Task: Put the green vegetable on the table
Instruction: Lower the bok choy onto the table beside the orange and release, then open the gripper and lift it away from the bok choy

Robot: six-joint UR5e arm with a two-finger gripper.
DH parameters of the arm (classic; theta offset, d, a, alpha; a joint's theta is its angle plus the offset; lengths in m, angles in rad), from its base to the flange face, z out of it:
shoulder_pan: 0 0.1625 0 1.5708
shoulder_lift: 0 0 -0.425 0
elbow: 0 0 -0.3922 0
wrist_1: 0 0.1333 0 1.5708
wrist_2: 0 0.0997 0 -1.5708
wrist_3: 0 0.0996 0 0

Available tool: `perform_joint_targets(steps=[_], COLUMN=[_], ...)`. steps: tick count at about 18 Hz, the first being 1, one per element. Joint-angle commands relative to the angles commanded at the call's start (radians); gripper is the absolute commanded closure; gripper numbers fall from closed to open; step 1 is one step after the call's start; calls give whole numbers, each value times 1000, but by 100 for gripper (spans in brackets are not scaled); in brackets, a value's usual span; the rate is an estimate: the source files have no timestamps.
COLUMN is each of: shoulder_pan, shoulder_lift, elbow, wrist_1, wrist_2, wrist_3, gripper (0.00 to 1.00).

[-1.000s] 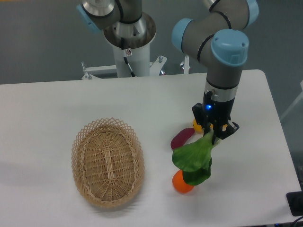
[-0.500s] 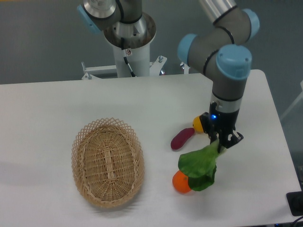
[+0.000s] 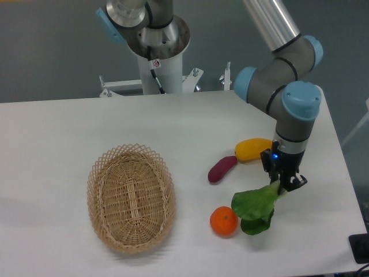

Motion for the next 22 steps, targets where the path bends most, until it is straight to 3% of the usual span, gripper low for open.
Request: perform_joint_targets(steps=[2,3,4,5,13,18,22], shoulder_pan=[0,0,0,0,0,-5,-37], shoulder_lift=[0,0,-2,-2,17,38,90], elbow=[-5,-2,4,3,15,92,147], wrist_1=[0,0,2,0,-5,-8,-43], wrist_2=[0,0,0,0,0,3,66], wrist_3=[-2,0,2,-3,-58,-92,-103], gripper=[63,43,11,0,0,0,0])
